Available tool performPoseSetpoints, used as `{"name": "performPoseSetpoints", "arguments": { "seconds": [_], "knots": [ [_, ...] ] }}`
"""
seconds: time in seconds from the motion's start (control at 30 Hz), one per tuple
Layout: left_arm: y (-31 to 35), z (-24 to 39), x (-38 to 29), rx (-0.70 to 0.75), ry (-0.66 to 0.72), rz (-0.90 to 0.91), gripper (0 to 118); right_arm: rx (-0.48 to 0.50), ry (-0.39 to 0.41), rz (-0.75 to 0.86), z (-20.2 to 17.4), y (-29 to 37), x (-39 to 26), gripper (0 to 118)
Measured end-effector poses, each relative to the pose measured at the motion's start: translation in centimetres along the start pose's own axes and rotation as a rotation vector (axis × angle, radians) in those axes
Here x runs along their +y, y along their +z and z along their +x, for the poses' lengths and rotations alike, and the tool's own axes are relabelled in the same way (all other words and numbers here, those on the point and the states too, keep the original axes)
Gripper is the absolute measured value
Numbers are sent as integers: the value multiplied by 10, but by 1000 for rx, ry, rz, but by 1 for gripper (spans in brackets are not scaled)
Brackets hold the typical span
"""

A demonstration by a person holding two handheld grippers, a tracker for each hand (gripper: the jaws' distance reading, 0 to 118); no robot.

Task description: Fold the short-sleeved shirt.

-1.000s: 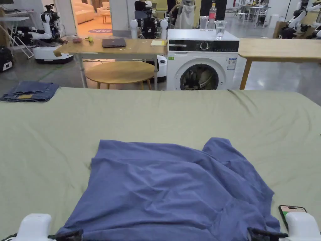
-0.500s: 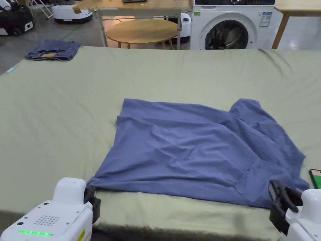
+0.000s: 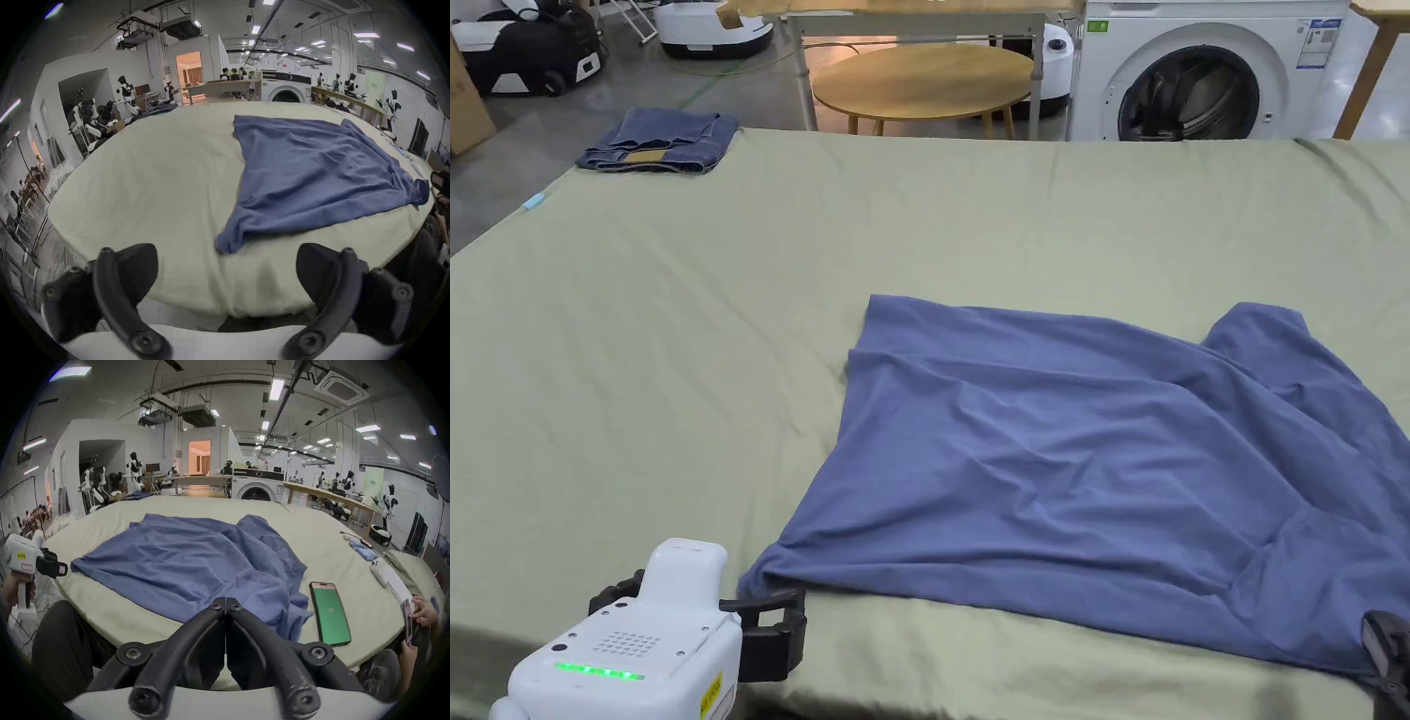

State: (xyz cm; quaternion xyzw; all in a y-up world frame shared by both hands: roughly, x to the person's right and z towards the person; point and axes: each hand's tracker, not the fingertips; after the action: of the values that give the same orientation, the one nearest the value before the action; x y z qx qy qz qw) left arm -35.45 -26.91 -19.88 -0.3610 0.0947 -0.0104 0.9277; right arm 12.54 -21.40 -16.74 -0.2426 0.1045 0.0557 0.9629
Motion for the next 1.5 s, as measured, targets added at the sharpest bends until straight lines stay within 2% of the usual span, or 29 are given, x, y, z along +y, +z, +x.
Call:
{"name": "performPoseSetpoints", "arguments": {
  "seconds": [0.03, 0.07, 0.1, 0.13, 0.17, 0.2, 0.23, 0.3, 0.4, 0.43, 0.5, 0.53, 0.57, 0.7, 0.77, 0.8, 0.83, 0.87, 0.93, 1.0, 1.13, 1.23, 1.33, 1.43, 1.5],
  "knots": [
    [-7, 1, 3, 2, -21, -20, 109, -11, 5, -3, 4, -1, 1, 0],
    [-13, 1, 6, 6, -35, -33, 102, -29, 7, -8, 9, -1, 3, 0],
    [-17, 2, 9, 3, -42, -32, 85, -40, 7, -13, 15, -2, 4, 0],
    [-21, 2, 12, -2, -48, -38, 42, -52, 5, -19, 20, -1, 6, 0],
    [-24, 3, 14, -4, -56, -45, 8, -62, 4, -27, 25, -1, 6, 0],
    [-27, 4, 16, -5, -64, -55, 0, -77, 2, -40, 29, 1, 9, 0],
    [-30, 5, 16, -53, -69, -91, 0, -86, 0, -53, 34, 2, 9, 0],
    [-26, 15, 16, -16, -142, -77, 0, -114, -9, -82, 46, 5, 6, 0],
    [-15, 17, 16, -48, -115, -86, 0, -137, -28, -92, 62, 15, -3, 1],
    [-13, 18, 16, -45, -107, -76, 0, -136, -56, -104, 68, 17, -7, 21],
    [-11, 17, 16, -27, -115, -59, 0, -132, -99, -162, 76, 17, -14, 91],
    [-9, 17, 16, -26, -114, -54, 0, -129, -99, -179, 78, 15, -18, 114],
    [-8, 18, 17, -27, -112, -52, 0, -121, -87, -174, 79, 15, -23, 115],
    [-7, 19, 18, -19, -101, -44, 0, -117, -41, -185, 77, -1, -34, 115],
    [-7, 19, 19, -17, -97, -39, 0, -71, -49, -191, 80, -13, -36, 100],
    [-7, 19, 19, -13, -96, -41, 0, -44, -62, -196, 81, -17, -36, 79],
    [-7, 20, 20, -7, -95, -43, 0, -21, -79, -190, 82, -20, -36, 37],
    [-7, 20, 20, 1, -87, -44, 0, -30, -79, -192, 87, -25, -36, 13],
    [-8, 18, 21, 0, -61, -49, 0, -25, -74, -244, 87, -34, -37, 8],
    [-6, 18, 23, 10, -81, -67, 0, -9, -85, -222, 91, -29, -35, 6],
    [11, 17, 47, -16, -78, -57, 0, 5, -177, -106, 98, -6, -7, 6],
    [20, 20, 80, -6, -89, -5, 0, -35, -168, -8, 101, -1, 28, 6],
    [19, 28, 128, -8, -103, 61, 0, -53, -173, 25, 106, -17, 69, 6],
    [-9, 43, 171, 13, -149, 36, 0, -106, -124, 39, 114, -55, 98, 6],
    [-45, 51, 192, 10, -146, -22, 0, -120, -120, -9, 123, -93, 109, 6]
  ]
}}
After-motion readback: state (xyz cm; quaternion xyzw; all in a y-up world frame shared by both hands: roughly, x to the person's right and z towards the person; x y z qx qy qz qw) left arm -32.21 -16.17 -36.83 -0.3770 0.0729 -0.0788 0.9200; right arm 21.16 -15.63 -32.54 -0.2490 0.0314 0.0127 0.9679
